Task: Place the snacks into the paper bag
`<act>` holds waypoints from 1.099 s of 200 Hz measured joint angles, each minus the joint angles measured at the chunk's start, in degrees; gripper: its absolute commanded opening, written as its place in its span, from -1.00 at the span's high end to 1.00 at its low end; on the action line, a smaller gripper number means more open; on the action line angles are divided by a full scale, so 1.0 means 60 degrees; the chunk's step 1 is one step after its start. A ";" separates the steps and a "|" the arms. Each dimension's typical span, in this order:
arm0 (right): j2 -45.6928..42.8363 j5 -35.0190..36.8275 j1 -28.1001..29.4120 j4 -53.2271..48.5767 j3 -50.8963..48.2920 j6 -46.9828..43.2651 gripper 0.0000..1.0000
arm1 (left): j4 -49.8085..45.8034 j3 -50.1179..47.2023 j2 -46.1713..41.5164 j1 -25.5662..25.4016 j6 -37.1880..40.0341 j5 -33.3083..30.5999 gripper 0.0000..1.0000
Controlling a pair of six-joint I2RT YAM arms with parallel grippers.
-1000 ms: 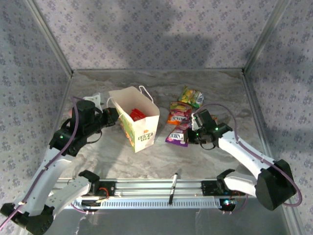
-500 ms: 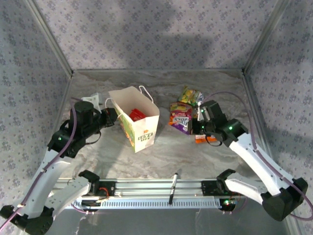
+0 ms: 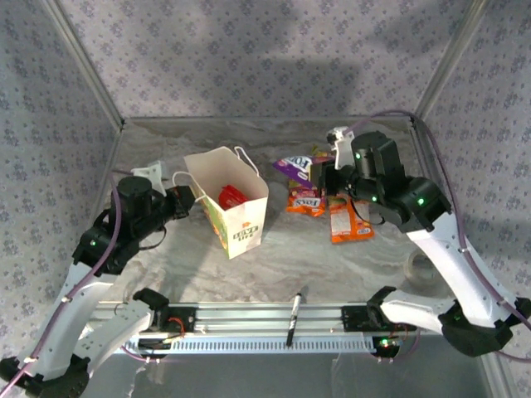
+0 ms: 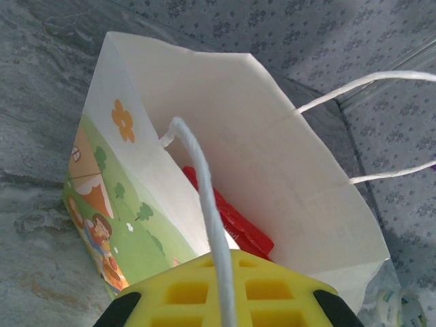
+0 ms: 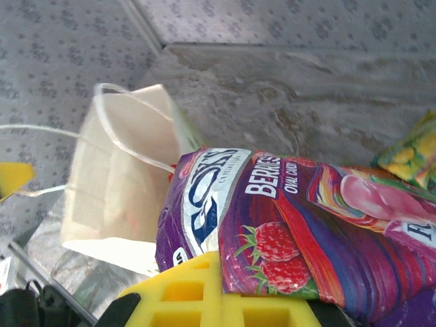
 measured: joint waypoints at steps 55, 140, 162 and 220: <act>0.1297 0.0714 0.1774 -0.0321 0.2310 -0.1286 1.00 | -0.0259 0.0004 -0.0080 0.0000 0.0058 -0.0182 0.87; 0.3490 0.2171 0.4324 -0.1013 0.4958 -0.3417 1.00 | -0.0339 0.0004 -0.0073 0.0000 0.0175 -0.0178 0.89; 0.3694 0.2288 0.4586 -0.1035 0.5253 -0.3799 1.00 | -0.0353 0.0004 -0.0095 0.0000 0.0219 -0.0178 0.89; 0.4455 0.0896 0.4568 -0.1075 0.6135 -0.4710 1.00 | -0.0514 0.0000 -0.0412 0.0000 0.0339 -0.0178 0.89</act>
